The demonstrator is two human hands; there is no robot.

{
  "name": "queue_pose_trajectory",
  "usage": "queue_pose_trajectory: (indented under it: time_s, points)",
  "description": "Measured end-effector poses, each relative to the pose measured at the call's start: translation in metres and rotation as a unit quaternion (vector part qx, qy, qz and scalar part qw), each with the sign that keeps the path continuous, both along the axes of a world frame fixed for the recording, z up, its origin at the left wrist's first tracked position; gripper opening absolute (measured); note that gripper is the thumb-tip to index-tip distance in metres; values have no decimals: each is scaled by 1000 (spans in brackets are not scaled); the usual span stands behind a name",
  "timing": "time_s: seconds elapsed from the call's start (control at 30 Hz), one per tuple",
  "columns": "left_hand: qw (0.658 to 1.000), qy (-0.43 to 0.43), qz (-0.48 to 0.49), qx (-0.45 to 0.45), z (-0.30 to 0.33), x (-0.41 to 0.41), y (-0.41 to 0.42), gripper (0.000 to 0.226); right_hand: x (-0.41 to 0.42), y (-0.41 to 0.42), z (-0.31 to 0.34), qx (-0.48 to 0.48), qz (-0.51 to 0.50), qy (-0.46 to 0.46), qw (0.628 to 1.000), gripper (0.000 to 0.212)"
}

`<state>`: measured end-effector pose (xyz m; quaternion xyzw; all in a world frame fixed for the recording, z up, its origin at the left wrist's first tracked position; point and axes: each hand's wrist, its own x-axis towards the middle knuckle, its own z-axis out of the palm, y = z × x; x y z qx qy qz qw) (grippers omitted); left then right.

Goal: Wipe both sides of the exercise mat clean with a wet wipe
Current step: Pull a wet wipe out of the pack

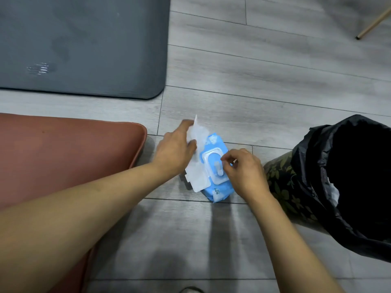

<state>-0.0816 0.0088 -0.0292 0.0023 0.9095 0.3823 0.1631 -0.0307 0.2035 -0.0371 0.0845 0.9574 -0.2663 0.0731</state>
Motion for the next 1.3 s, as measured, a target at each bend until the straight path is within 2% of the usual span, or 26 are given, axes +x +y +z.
queue_pose_trajectory:
  time_s: [0.07, 0.1, 0.27, 0.37, 0.43, 0.53, 0.63, 0.73, 0.83, 0.93, 1.03, 1.17, 1.3]
  points:
    - [996, 33, -44, -68, 2, 3, -5, 71, -1, 1, -9, 74, 63, -20, 995, 10]
    - [991, 46, -74, -106, 0, 4, -7, 75, -2, 0, -12, 95, 83, -24, 992, 11]
    - [953, 51, -188, -231, -10, 12, 0, 42, -7, -6, -17, 168, 126, -14, 978, 16]
    - [933, 27, -251, -256, -15, 21, 5, 40, -6, -11, -21, 193, 135, -12, 972, 14]
    - [923, 9, -277, -266, -20, 26, 5, 45, -5, -12, -24, 158, 112, -15, 981, 14]
    - [919, 16, -275, -282, -30, 31, 6, 47, -3, -8, -17, 35, 44, 9, 998, 6]
    - [921, 12, -272, -280, -34, 32, 7, 49, 0, -8, 8, -82, -23, 73, 994, 11]
    - [924, 6, -270, -272, -31, 31, 7, 43, 1, -7, 38, -134, -59, 106, 983, 13]
    - [938, -29, -257, -232, -29, 27, 1, 33, 3, -3, 64, -179, -75, 100, 976, 11]
    - [968, -94, -194, -129, -12, 21, -14, 47, 0, -2, 92, -209, -66, 96, 971, 9]
    - [991, -83, -106, 4, 23, 8, -27, 57, -10, -7, 122, -250, -69, 88, 962, 8]
    - [989, -39, -91, 112, 76, -10, -45, 72, -21, -21, 156, -317, -64, 64, 944, 7]
    - [981, -71, -84, 161, 114, -15, -61, 84, -27, -46, 189, -453, -60, -3, 889, 7]
